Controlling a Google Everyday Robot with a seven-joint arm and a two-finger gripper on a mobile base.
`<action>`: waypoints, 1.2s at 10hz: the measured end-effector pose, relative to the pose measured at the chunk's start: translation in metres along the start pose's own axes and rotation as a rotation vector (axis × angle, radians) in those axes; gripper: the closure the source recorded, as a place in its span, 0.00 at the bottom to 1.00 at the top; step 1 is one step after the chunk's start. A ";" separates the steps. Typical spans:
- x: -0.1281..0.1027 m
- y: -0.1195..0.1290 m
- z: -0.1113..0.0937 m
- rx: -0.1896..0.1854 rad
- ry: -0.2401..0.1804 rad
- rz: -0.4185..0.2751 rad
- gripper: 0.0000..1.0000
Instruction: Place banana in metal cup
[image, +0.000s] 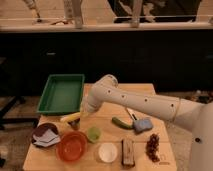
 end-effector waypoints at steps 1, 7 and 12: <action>0.000 0.000 0.000 0.000 0.000 0.000 0.98; 0.000 0.000 0.000 0.000 0.000 0.001 0.40; 0.000 0.000 0.000 0.000 0.000 0.001 0.20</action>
